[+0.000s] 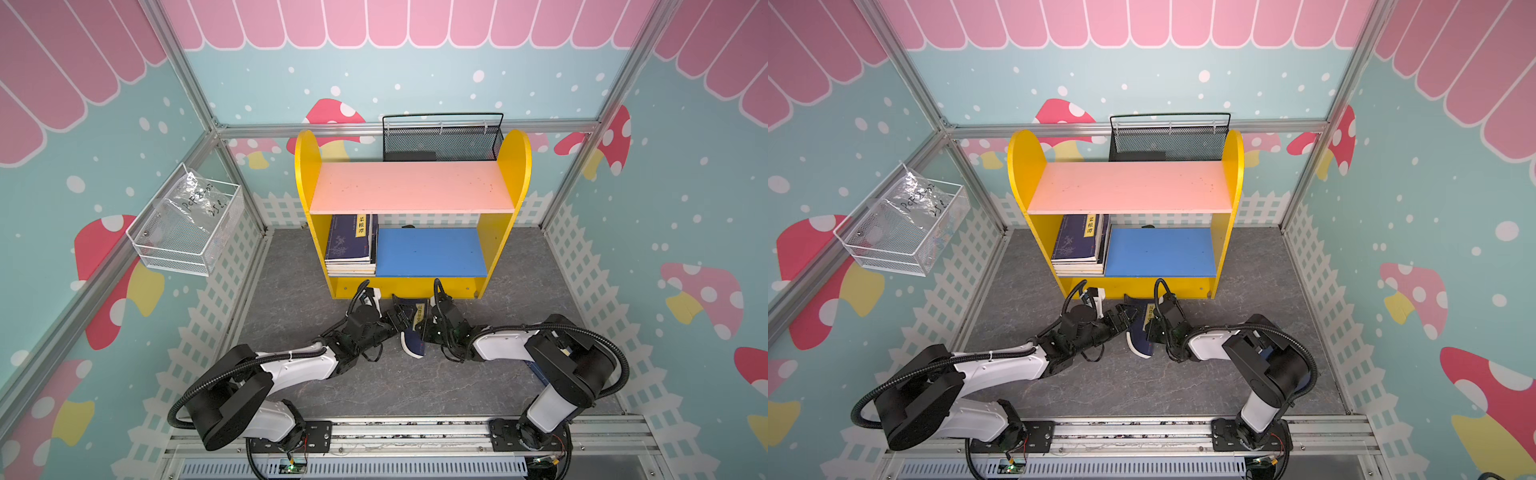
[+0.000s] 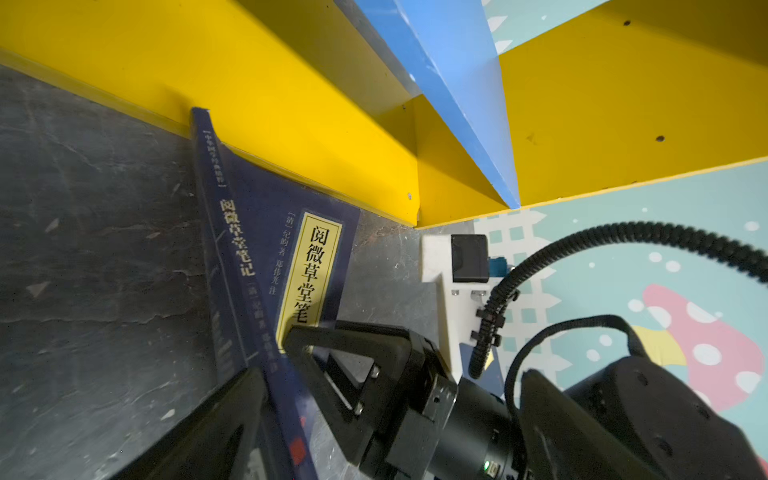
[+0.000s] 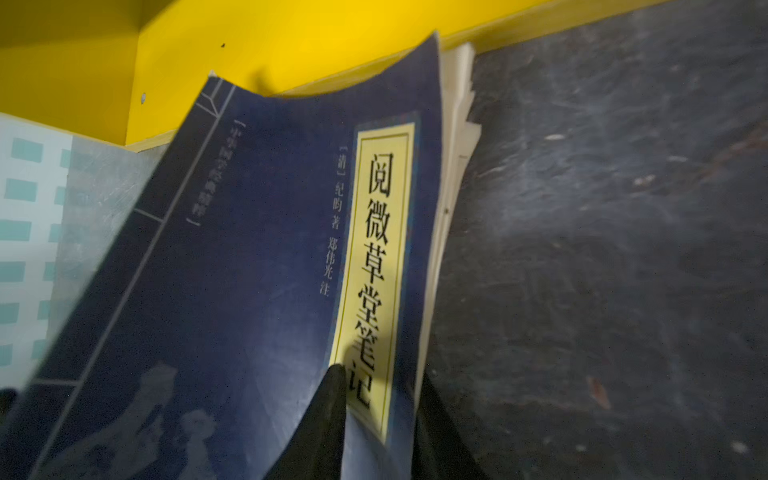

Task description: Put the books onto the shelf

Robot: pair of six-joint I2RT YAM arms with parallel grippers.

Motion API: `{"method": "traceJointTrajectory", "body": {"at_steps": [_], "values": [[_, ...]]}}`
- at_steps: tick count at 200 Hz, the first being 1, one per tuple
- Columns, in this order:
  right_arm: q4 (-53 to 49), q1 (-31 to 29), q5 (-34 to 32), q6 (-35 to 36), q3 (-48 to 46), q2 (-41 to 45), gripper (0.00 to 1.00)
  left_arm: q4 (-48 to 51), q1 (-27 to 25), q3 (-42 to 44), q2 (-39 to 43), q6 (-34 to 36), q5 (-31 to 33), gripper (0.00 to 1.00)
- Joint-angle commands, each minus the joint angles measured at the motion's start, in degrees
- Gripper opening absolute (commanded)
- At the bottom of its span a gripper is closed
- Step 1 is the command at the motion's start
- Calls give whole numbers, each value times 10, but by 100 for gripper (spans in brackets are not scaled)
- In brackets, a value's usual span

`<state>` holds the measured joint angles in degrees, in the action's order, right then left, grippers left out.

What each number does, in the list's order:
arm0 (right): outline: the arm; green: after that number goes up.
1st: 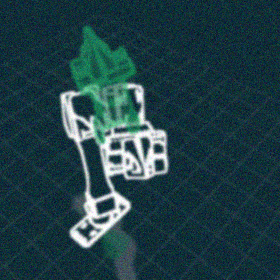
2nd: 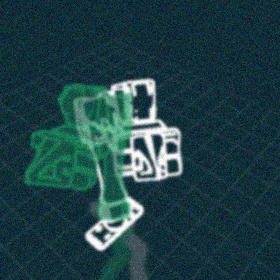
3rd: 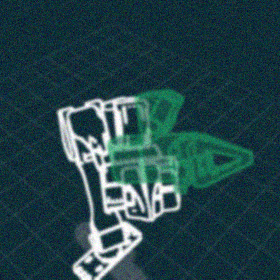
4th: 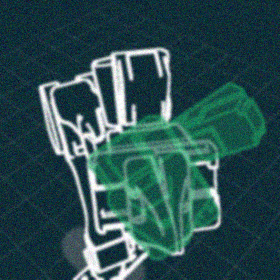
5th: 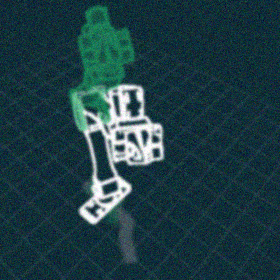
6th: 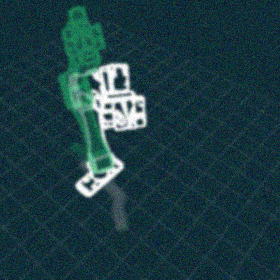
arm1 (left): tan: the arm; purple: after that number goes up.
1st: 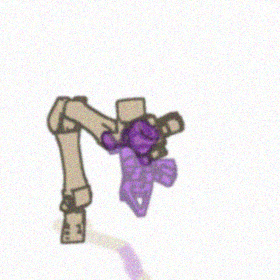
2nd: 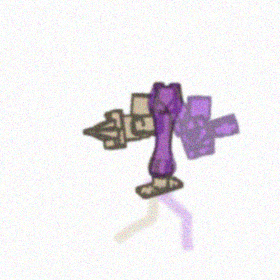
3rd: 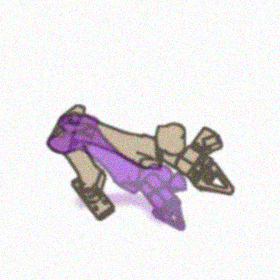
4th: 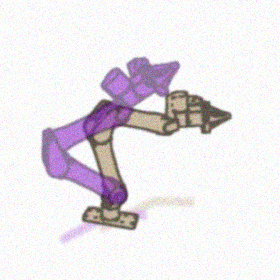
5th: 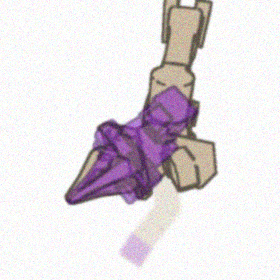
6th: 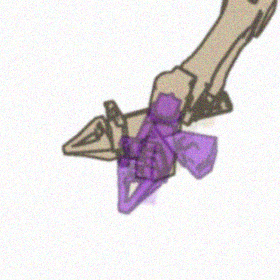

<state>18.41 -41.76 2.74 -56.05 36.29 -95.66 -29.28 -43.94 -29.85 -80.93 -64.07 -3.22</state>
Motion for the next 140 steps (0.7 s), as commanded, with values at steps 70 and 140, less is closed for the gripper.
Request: {"method": "traceJointTrajectory", "body": {"at_steps": [70, 140], "values": [[-110, -18, 61, -17, -33, -46, 28, 1, 5, 18, -44, -41, -40, 95], [-110, -18, 59, -12, -25, -56, 27, 182, 8, -13, 13, 46, -11, 75]]}}
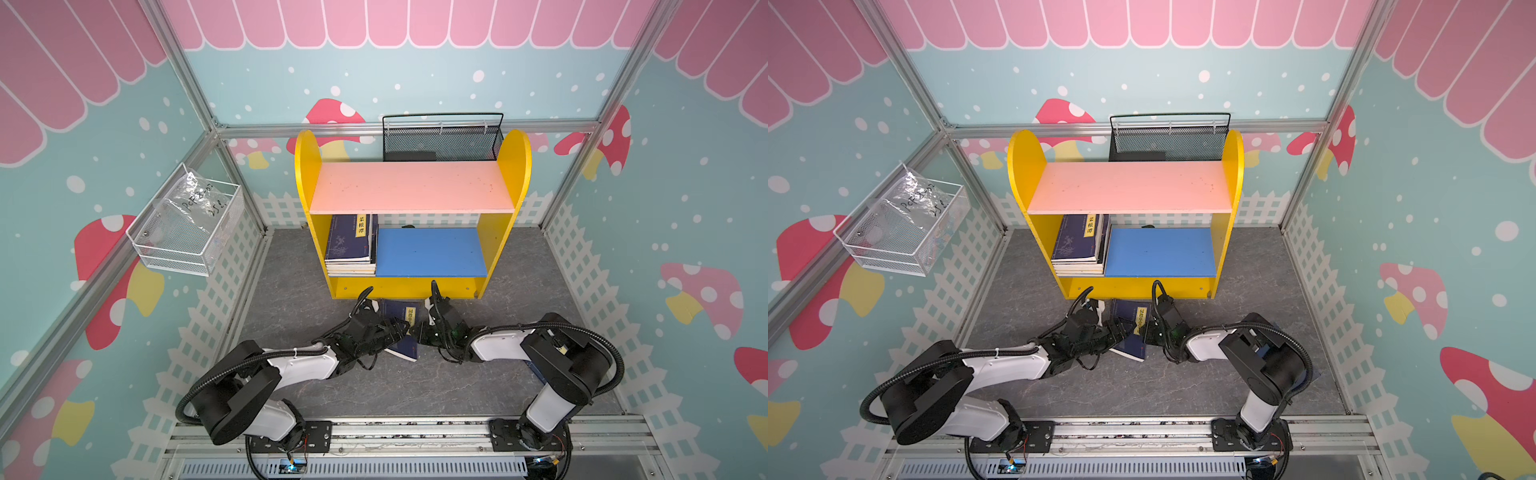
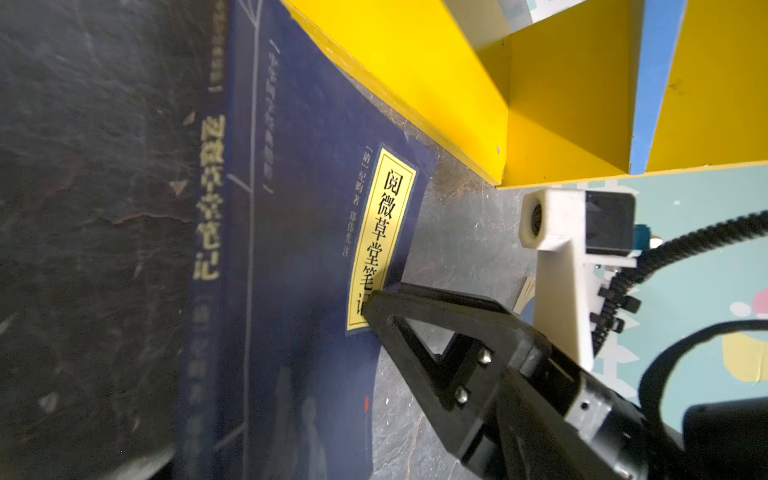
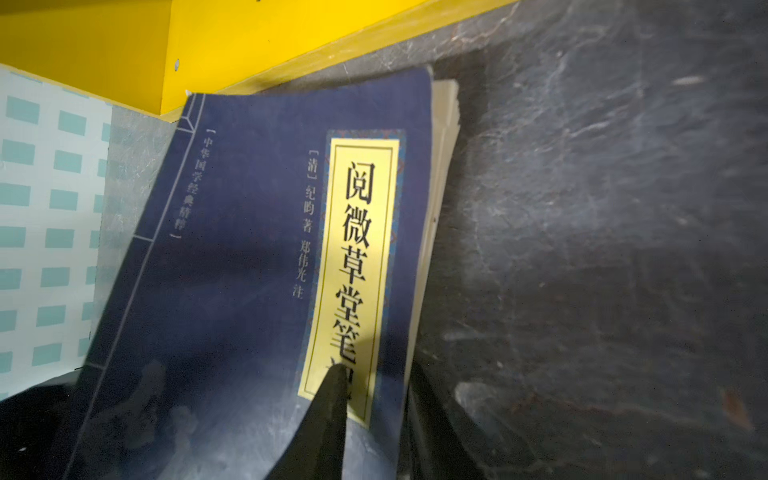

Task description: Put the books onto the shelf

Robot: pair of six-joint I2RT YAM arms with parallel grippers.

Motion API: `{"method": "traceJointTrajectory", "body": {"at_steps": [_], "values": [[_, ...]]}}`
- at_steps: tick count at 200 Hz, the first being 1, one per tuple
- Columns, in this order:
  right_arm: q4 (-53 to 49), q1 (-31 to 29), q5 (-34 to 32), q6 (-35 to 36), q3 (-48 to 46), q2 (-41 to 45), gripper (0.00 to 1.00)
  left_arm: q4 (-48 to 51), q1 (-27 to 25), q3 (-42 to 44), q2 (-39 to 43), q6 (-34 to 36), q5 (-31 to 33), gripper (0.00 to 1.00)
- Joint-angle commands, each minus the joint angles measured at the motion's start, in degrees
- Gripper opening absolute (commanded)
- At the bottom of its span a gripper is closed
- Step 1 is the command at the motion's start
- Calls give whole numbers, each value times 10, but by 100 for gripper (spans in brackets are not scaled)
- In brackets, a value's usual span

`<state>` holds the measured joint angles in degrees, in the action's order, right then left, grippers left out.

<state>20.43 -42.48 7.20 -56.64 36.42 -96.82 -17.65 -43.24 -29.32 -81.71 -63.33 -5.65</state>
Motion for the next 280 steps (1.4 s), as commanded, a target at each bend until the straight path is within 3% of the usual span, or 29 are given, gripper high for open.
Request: {"method": "traceJointTrajectory", "body": {"at_steps": [1, 20, 72, 104, 116, 131, 144, 196, 234, 280], "values": [[-130, -12, 15, -6, -27, -44, 27, 67, 2, -18, 22, 39, 14, 75], [-130, -10, 12, -5, -25, -45, 27, 84, 3, -13, 30, 47, 14, 71], [-131, -10, 12, -3, -18, -50, 26, 113, 4, -11, 48, 51, 17, 34], [-130, -9, 15, 5, -9, -20, 27, 142, 4, -14, 76, 54, 21, 21], [-131, -9, 16, 11, -4, 3, 34, 158, 4, -17, 92, 55, 23, 15], [-129, -9, 26, 19, 1, 46, 56, 184, 4, -21, 118, 57, 26, 6], [-122, -9, 37, 21, 5, 93, 69, 200, 4, -23, 147, 63, 18, 0], [-120, -8, 85, 29, 11, 273, 89, 260, 4, -46, 317, 81, -23, 0], [-60, -7, 173, 19, 29, 301, 90, 240, 4, -70, 420, 99, -54, 0], [56, -7, 263, 5, 33, 305, 85, 146, 4, -67, 465, 78, -104, 0]]}}
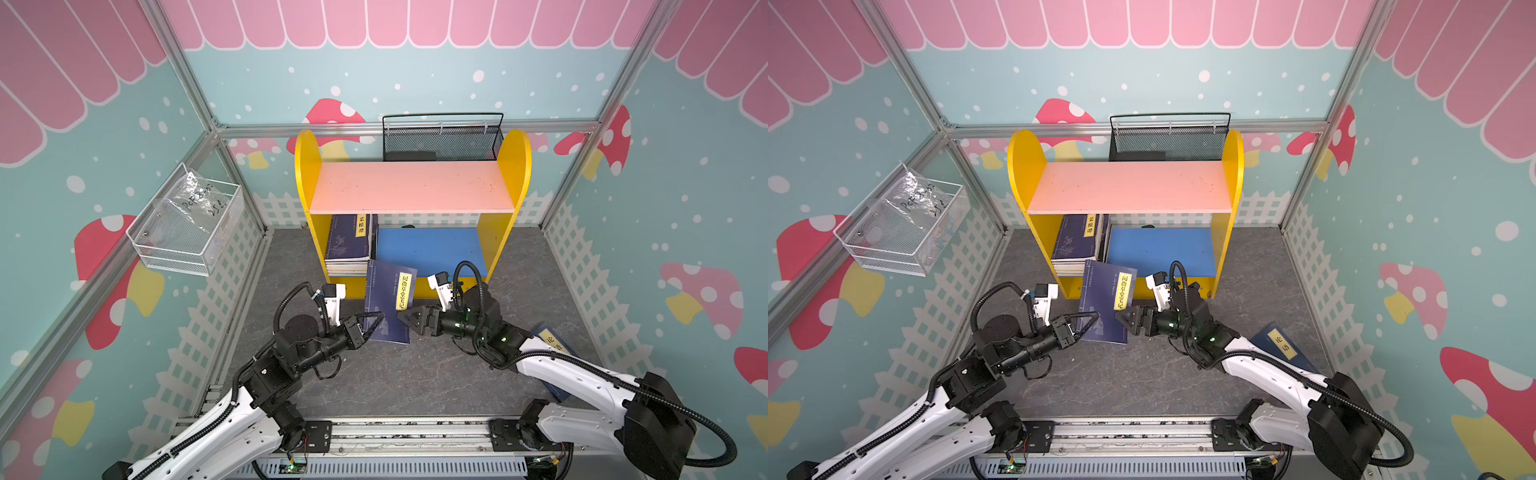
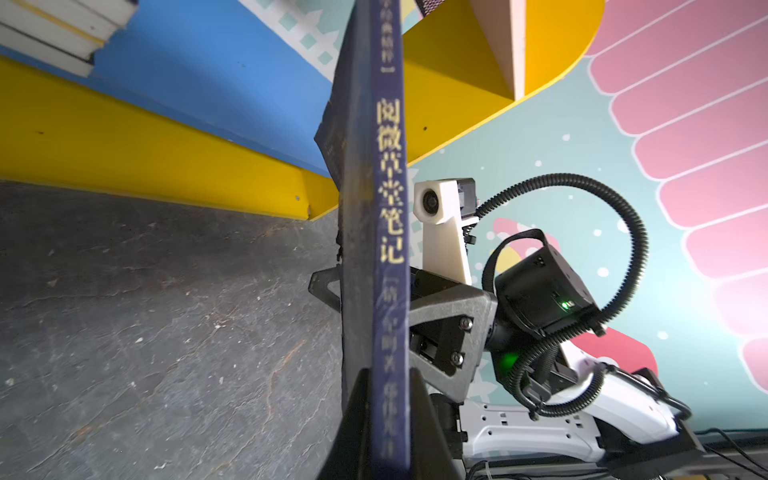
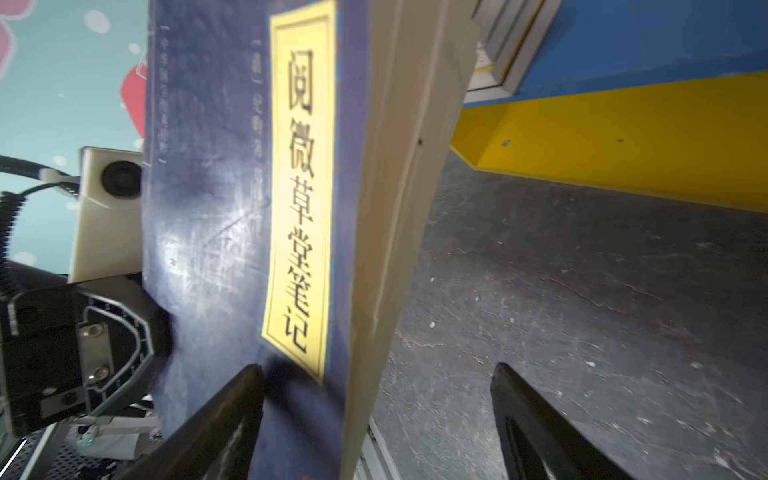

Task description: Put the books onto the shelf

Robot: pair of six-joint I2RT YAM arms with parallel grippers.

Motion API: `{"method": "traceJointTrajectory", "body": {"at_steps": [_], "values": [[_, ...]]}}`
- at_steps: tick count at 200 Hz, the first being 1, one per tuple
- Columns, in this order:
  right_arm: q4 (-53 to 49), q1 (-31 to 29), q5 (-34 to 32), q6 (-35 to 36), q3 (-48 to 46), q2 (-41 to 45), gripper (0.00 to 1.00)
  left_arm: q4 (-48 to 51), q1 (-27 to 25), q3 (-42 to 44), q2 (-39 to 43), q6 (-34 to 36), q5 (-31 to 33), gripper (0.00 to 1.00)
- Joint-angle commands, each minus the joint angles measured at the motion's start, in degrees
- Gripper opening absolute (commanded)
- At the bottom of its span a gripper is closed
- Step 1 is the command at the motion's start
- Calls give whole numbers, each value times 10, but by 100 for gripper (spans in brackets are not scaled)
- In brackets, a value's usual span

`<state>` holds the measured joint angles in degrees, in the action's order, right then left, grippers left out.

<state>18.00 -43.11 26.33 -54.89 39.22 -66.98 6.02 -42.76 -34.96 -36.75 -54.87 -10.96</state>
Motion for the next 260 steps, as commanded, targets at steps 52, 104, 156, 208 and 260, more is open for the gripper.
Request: {"method": "traceJointTrajectory", "body": {"at_steps": [52, 104, 156, 208, 260], "values": [[331, -1, 145, -142, -98, 14, 63, -165, 0, -22, 9, -18, -88, 0], [391, -1, 122, -136, -126, 48, 51, -167, 0, -53, -42, -19, -130, 0], [390, 6, 100, -130, -138, 70, 40, -171, 0, -56, -57, -6, -128, 0], [390, 18, 85, -143, -164, 99, 35, -190, 4, -66, -74, -7, -134, 0], [385, 18, 140, -160, -152, 76, 31, -184, 9, -73, -82, 10, -141, 0]]}}
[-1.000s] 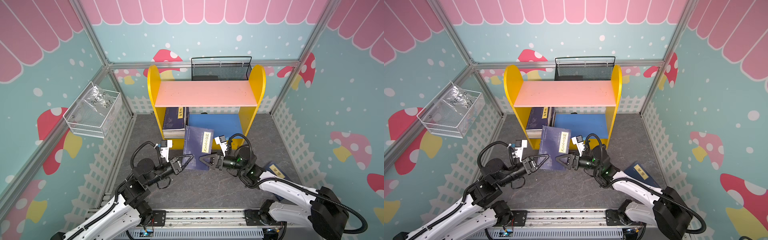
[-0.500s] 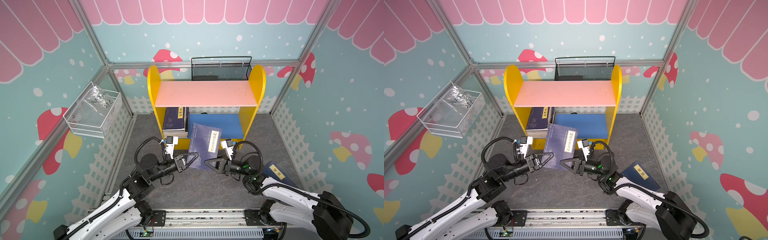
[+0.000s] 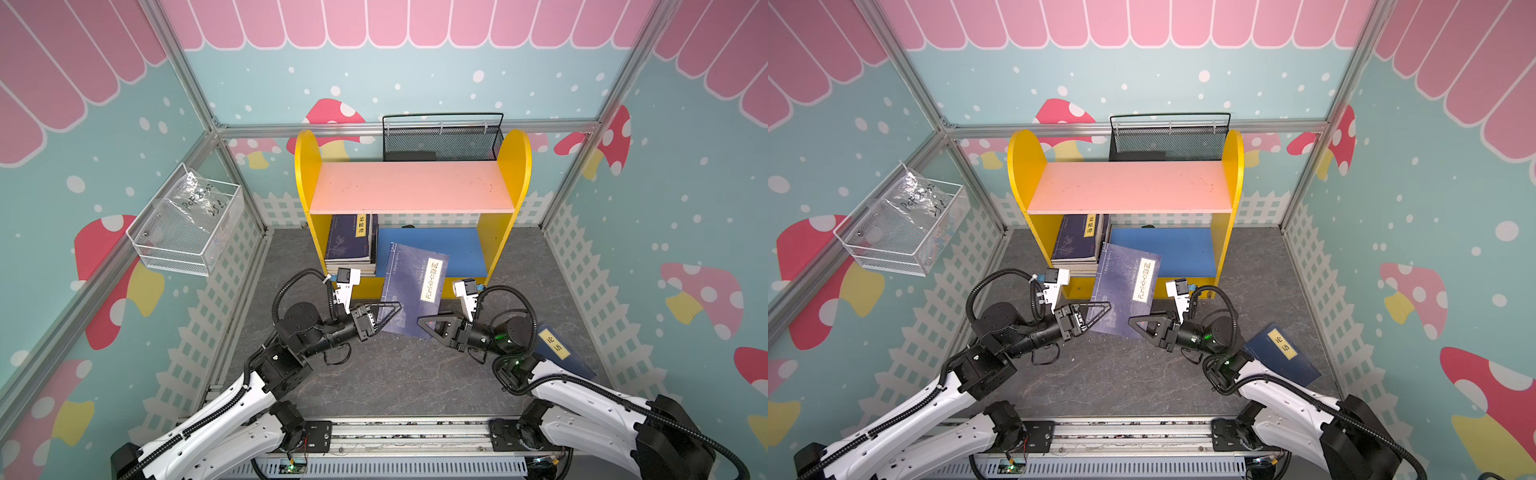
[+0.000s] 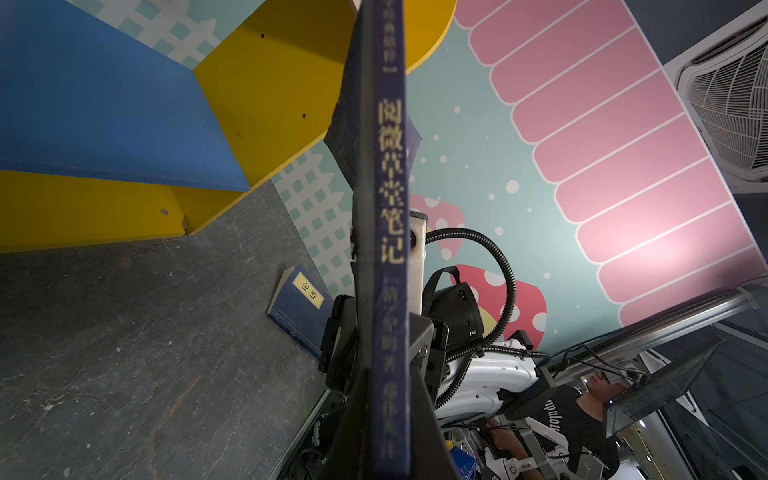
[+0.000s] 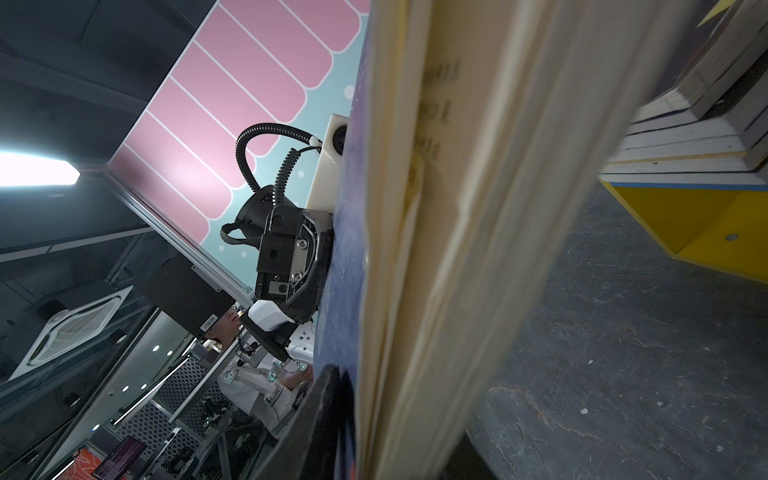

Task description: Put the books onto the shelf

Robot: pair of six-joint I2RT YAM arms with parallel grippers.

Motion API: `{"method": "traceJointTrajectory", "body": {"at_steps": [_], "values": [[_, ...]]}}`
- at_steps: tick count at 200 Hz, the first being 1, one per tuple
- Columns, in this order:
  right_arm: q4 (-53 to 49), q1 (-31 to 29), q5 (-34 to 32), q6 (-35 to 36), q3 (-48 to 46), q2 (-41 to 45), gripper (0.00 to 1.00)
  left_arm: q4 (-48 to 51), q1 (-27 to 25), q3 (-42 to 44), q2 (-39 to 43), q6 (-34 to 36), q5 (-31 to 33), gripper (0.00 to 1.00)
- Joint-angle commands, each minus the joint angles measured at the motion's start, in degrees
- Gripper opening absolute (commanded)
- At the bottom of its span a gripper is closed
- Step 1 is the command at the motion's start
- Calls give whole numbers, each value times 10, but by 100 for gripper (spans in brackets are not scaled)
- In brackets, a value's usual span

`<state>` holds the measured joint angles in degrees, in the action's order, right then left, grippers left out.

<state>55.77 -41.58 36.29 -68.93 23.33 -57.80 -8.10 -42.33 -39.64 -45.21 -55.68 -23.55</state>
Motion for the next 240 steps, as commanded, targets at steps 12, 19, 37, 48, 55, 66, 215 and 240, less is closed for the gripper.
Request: {"method": "traceJointTrajectory", "body": {"at_steps": [12, 19, 37, 48, 55, 66, 215, 240], "values": [[21, 2, 50, -33, 5, -25, 28, -41, 6, -27, 3, 26, -18, 0], [21, 3, 50, -37, 3, -27, 27, -39, 8, -29, 3, 29, -24, 0], [20, 3, 47, -39, 1, -27, 22, -31, 11, -31, 4, 34, -30, 0], [19, 2, 41, -40, -2, -25, 19, -25, 13, -32, 5, 37, -27, 0], [19, 3, 39, -40, -4, -23, 17, -19, 14, -33, 6, 40, -26, 0], [19, 3, 36, -40, -7, -21, 14, -2, 15, -38, 7, 52, -22, 0], [-111, 95, 54, -13, 186, -194, 2, 440, 16, -198, 142, 312, 339, 81], [-83, 104, 76, -17, 225, -240, 2, 446, 16, -187, 164, 309, 355, 82]]}}
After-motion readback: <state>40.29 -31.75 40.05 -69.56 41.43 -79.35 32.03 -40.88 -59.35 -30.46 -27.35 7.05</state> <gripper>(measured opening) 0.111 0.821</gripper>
